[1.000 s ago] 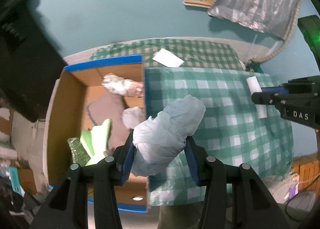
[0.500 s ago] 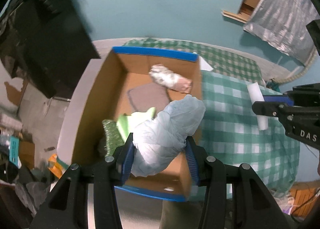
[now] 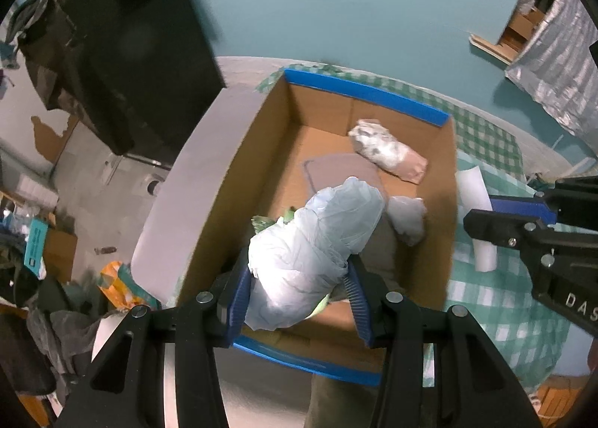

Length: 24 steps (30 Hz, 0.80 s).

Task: Organize soft objects
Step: 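Carry the white bag and foam roll over the cardboard box with both grippers, then open both grippers to drop the bag and roll into the box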

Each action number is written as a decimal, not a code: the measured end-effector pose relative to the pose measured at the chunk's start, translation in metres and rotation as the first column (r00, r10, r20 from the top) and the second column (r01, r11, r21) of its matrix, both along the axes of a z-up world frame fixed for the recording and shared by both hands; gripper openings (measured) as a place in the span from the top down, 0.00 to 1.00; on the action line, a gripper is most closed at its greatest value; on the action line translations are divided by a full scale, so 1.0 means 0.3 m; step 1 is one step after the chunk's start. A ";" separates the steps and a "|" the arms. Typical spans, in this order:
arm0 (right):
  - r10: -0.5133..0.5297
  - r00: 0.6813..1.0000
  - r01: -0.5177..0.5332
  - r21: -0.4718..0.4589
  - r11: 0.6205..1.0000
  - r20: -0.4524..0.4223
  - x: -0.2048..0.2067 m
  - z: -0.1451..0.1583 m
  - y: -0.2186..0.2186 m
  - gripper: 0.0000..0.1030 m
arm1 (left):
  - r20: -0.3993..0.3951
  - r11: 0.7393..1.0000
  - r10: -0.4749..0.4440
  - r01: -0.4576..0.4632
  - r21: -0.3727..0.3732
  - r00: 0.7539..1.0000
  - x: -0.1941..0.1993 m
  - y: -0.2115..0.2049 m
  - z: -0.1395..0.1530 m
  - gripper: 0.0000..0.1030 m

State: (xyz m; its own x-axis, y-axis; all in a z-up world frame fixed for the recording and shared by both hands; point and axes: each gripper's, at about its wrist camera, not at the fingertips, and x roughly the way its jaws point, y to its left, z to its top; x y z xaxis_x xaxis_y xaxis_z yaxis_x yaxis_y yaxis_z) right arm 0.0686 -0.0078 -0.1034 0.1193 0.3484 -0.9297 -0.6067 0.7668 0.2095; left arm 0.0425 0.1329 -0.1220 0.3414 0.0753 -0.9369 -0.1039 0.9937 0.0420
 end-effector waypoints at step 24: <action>-0.059 0.998 0.059 0.039 0.998 0.017 0.060 0.012 0.079 0.60 | -0.053 0.997 0.064 -0.065 -0.033 0.997 0.022 0.092 -0.027 0.36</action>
